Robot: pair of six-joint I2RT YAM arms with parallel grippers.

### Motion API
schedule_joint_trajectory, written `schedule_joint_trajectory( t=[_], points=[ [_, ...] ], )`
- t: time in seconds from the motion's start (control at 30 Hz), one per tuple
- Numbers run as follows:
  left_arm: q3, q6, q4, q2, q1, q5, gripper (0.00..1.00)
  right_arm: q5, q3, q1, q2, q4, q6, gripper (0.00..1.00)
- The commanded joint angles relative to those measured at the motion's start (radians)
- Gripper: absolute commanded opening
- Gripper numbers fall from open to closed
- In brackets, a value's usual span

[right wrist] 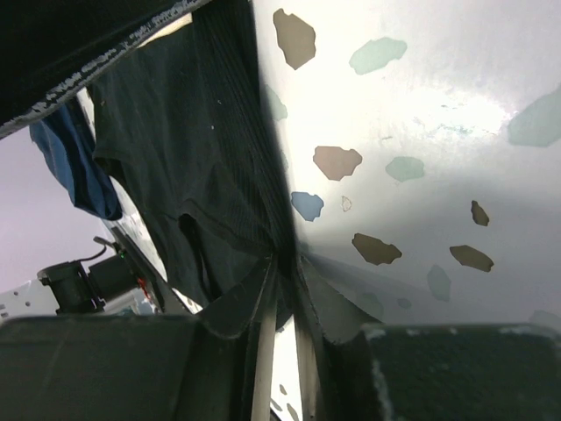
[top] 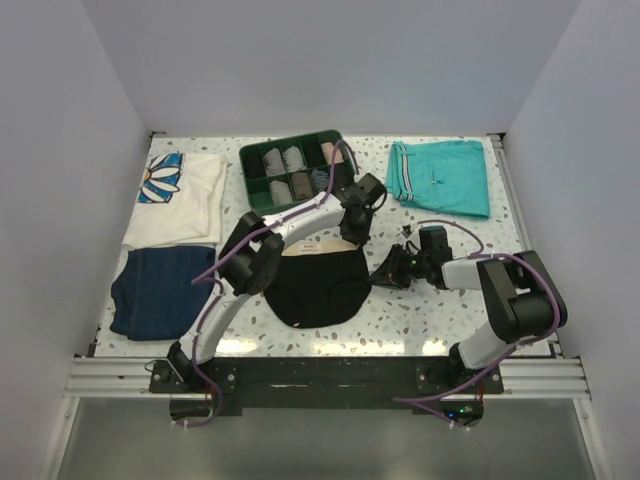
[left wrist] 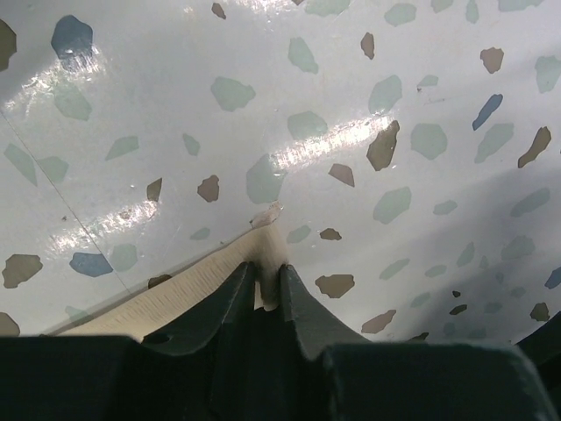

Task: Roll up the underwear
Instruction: Fold the underwear at the center of the board.

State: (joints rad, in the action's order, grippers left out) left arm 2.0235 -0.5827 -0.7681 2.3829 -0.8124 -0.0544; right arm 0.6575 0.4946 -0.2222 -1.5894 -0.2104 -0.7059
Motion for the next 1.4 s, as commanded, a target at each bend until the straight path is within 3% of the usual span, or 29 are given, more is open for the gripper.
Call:
schedule_joint_trajectory(
  t=[0.0, 0.3, 0.63, 0.9, 1.37],
  points=[
    [0.001, 0.001, -0.008, 0.039, -0.004, 0.005, 0.2, -0.042, -0.008, -0.009, -0.035, 0.049, 0.046, 0.14],
    [0.024, 0.003, -0.002, 0.035, -0.005, 0.025, 0.09, -0.016, -0.008, -0.009, -0.001, 0.039, 0.046, 0.0],
    [0.027, 0.001, 0.024, 0.007, -0.011, 0.071, 0.07, -0.01, -0.016, -0.011, 0.143, 0.068, 0.04, 0.0],
    [0.027, -0.003, 0.07, -0.053, -0.019, 0.119, 0.07, -0.11, 0.041, -0.011, 0.399, 0.298, 0.097, 0.0],
    [-0.04, -0.009, 0.159, -0.186, -0.014, 0.116, 0.02, -0.104, 0.099, -0.042, 0.416, 0.46, 0.151, 0.0]
  ],
)
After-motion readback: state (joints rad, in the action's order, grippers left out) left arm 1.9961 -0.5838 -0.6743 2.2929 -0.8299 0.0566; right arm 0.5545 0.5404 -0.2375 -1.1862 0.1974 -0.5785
